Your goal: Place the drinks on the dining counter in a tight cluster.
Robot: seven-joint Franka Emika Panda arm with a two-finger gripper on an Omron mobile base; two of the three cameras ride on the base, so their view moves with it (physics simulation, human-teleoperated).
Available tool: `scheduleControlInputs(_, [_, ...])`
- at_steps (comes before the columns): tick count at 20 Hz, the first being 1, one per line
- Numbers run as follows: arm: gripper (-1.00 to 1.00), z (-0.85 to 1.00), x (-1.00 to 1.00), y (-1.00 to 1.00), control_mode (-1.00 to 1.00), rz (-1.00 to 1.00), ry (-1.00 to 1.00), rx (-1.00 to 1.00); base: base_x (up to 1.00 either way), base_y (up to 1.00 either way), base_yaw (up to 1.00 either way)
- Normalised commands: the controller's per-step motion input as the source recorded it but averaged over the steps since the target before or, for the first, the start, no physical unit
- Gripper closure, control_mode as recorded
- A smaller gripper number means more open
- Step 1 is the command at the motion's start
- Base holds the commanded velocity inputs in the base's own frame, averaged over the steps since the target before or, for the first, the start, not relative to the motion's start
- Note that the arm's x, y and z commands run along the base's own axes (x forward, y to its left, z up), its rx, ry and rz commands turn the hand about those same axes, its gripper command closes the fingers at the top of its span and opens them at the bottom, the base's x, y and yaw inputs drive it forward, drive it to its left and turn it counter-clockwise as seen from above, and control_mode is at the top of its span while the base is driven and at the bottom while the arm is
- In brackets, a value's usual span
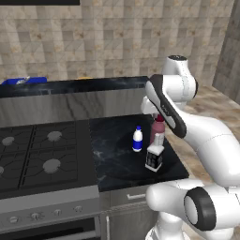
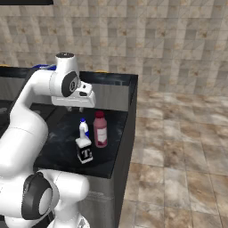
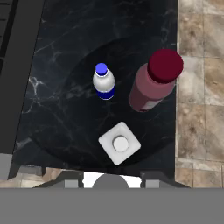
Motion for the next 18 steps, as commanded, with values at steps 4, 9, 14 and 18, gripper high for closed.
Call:
scheduleControlInputs(4, [-1.00,0.00,-0.11,0.00,-1.00,0.00,0.00,0.00,0.00,0.00,0.00])
scheduleControlInputs(9, [-1.00,-0.04,-0.24,0.00,-1.00,0.00,0.06,-0.02,0.00,0.00,0.00])
scheduleControlInputs(14, [-1.00,-0.03,-0.05,-0.04,-1.00,0.00,0.19,-0.06,0.00,0.00,0.00])
scheduleControlInputs(18, [-1.00,-0.15,0.00,-0.08,-1.00,0.00,0.13,-0.03,0.00,0.00,0.00])
